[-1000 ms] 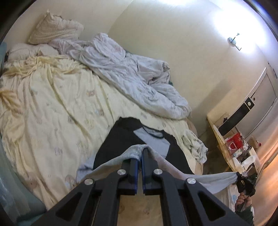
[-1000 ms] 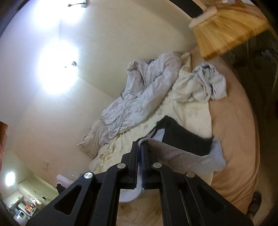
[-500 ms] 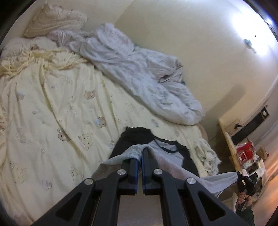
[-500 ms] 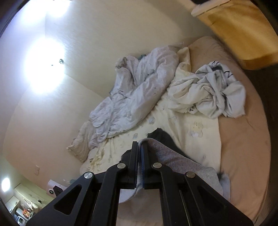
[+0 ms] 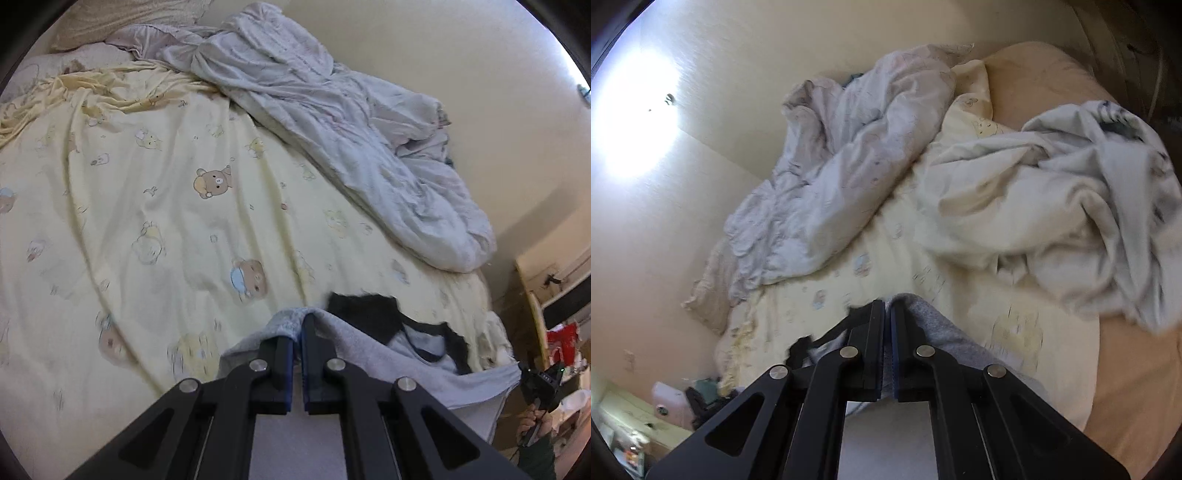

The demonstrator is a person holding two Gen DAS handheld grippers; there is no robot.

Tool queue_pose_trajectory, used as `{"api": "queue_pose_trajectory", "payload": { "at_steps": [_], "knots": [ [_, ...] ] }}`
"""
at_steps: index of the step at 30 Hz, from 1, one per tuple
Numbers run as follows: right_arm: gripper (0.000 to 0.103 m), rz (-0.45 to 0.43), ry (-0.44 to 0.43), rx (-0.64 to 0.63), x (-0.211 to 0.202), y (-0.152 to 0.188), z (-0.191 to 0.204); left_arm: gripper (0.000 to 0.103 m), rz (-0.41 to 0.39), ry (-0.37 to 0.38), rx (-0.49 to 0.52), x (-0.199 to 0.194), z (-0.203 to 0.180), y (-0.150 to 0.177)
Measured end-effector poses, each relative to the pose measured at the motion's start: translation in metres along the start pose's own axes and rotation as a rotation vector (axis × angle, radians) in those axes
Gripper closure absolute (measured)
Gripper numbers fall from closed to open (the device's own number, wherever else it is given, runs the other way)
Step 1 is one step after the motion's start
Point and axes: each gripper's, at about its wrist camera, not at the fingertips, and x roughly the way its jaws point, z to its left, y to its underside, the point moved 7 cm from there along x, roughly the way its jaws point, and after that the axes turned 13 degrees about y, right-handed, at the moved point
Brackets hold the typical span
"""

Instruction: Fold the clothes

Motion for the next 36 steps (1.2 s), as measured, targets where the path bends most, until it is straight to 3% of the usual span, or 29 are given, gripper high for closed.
{"api": "queue_pose_trajectory", "payload": {
  "at_steps": [3, 7, 10, 11, 12, 13, 15, 18, 19, 20, 24, 28, 31, 36],
  "knots": [
    [0.101, 0.037, 0.033, 0.019, 0.034, -0.008, -0.009, 0.101, 0.003, -0.024, 0.004, 0.024, 0.011, -0.013],
    [0.099, 0.118, 0.078, 0.08, 0.081, -0.012, -0.031, 0.1, 0.082, -0.061, -0.041, 0.064, 0.03, -0.015],
    [0.095, 0.159, 0.125, 0.068, 0.096, -0.011, -0.044, 0.097, 0.084, -0.069, -0.088, 0.073, 0.044, -0.017],
    [0.091, 0.15, 0.133, 0.05, 0.093, -0.013, -0.046, 0.091, 0.076, -0.065, -0.093, 0.071, 0.047, -0.017],
    [0.077, 0.128, 0.146, 0.023, 0.085, -0.018, -0.047, 0.087, 0.055, -0.072, -0.077, 0.065, 0.047, -0.02],
    [0.073, 0.107, 0.16, -0.005, 0.078, -0.024, -0.047, 0.08, 0.035, -0.079, -0.06, 0.058, 0.048, -0.022],
    [0.072, 0.064, 0.163, -0.066, 0.059, -0.034, -0.042, 0.071, -0.03, -0.092, -0.02, 0.039, 0.046, -0.027],
    [0.07, 0.052, 0.146, -0.17, 0.035, -0.03, -0.019, 0.071, -0.136, -0.103, 0.072, 0.005, 0.032, -0.028],
    [0.07, 0.055, 0.138, -0.201, 0.029, -0.026, -0.011, 0.071, -0.136, -0.095, 0.114, 0.002, 0.021, -0.019],
    [0.07, 0.072, 0.123, -0.213, 0.029, -0.016, -0.004, 0.07, -0.116, -0.077, 0.152, 0.004, 0.008, -0.007],
    [0.07, 0.214, 0.053, -0.202, 0.059, 0.042, 0.021, 0.07, 0.142, 0.072, 0.26, 0.059, -0.052, 0.065],
    [0.07, 0.325, 0.019, -0.189, 0.107, 0.099, 0.047, 0.07, 0.307, 0.113, 0.296, 0.11, -0.085, 0.108],
    [0.07, 0.354, 0.02, -0.172, 0.131, 0.114, 0.055, 0.07, 0.349, 0.07, 0.313, 0.139, -0.087, 0.115],
    [0.073, 0.319, -0.022, -0.104, 0.151, 0.107, 0.063, 0.07, 0.303, 0.088, 0.23, 0.155, -0.079, 0.098]
  ]
}}
